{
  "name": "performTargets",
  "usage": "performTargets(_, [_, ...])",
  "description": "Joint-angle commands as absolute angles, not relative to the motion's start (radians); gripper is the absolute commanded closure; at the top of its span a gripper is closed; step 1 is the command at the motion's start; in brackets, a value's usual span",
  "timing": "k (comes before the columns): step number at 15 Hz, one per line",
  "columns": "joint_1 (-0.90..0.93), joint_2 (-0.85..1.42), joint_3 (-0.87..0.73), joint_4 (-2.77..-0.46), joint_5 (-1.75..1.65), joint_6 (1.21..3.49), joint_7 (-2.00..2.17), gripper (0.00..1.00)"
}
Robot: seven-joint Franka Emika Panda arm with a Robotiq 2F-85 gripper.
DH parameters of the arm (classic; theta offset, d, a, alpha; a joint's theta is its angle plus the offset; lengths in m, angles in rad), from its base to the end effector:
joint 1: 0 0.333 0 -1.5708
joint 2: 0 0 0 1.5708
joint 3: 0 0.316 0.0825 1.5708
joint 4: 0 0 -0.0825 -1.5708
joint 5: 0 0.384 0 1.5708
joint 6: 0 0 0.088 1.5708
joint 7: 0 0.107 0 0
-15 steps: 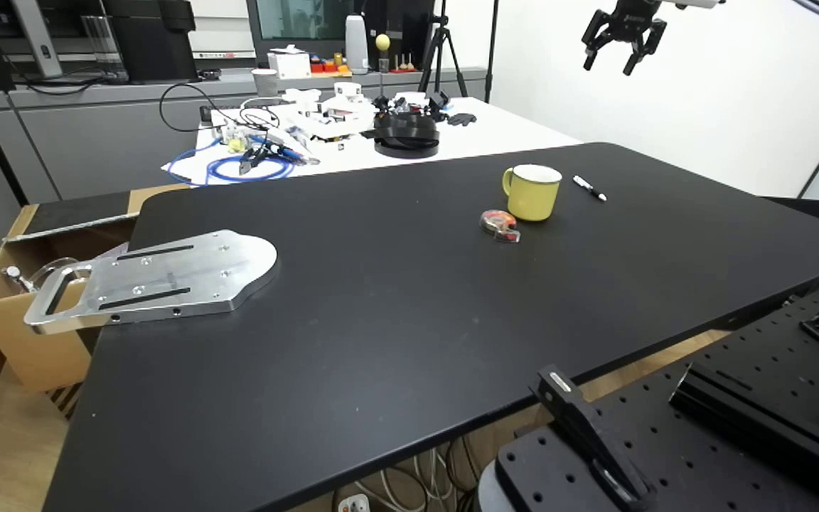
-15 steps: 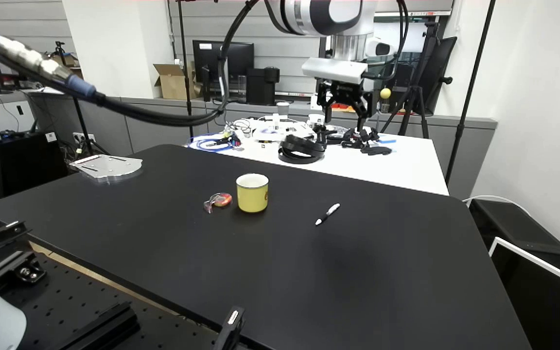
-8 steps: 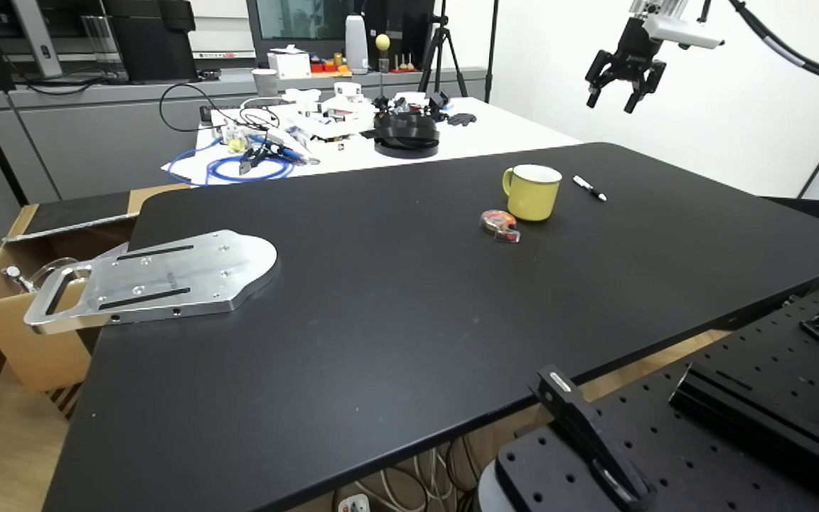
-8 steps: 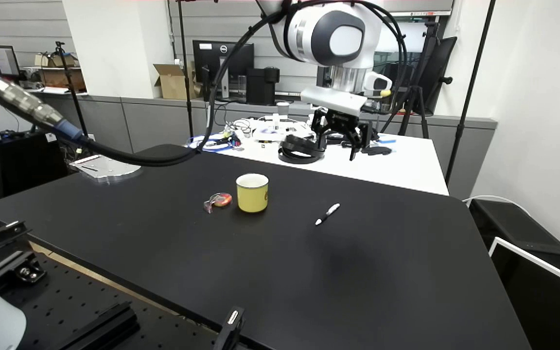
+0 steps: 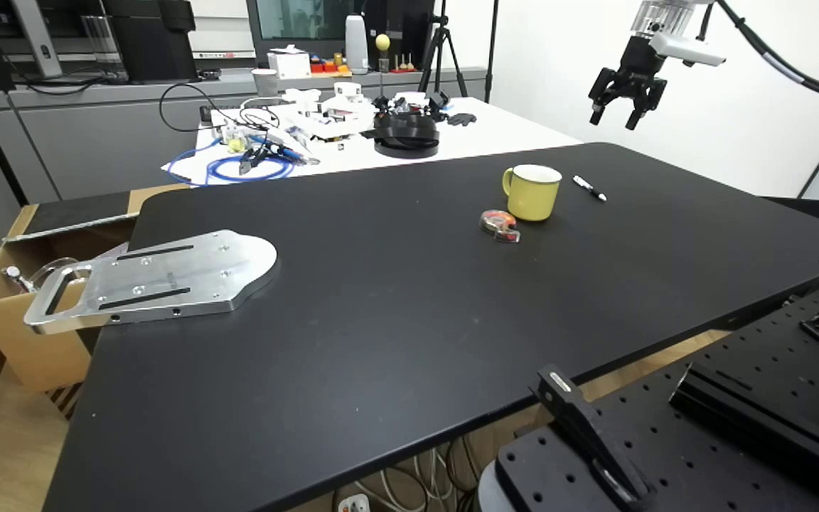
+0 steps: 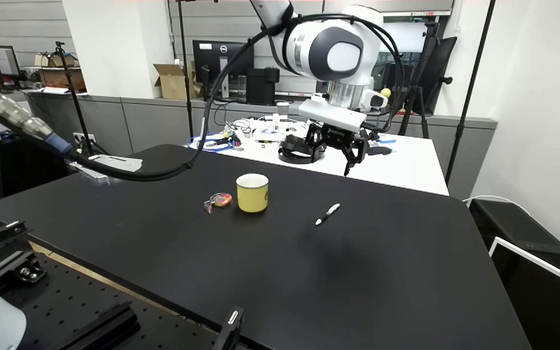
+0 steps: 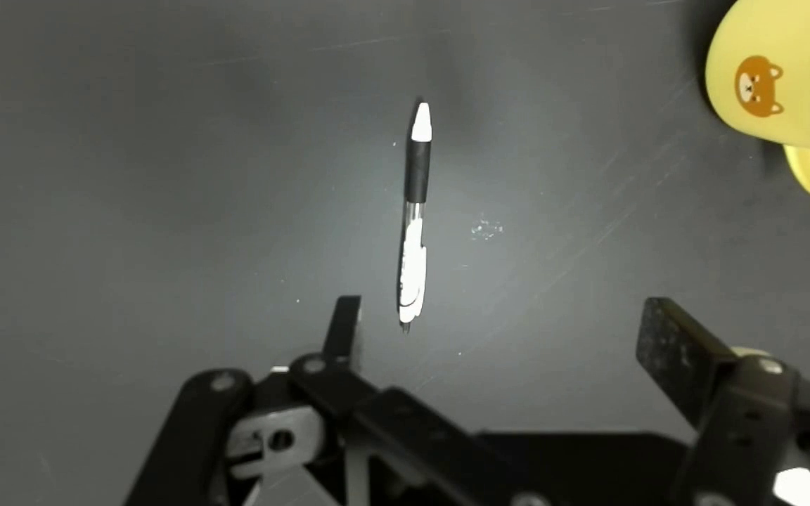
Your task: Put the pen in the cup
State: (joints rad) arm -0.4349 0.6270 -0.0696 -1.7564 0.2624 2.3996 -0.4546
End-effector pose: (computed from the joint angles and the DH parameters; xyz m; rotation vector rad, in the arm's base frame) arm 0.5860 -0.3169 0.2138 -3.0061 0.3448 -0.1238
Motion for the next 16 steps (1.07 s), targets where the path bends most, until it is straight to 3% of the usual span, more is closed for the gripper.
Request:
performTargets(1, [-0.443,0.627,-0.060,-1.754,0.254,2.399,-0.450,0.00])
performTargets(16, [-0.386,0.808,-0.092,-1.733,0.166,2.633,-0.317,0.00])
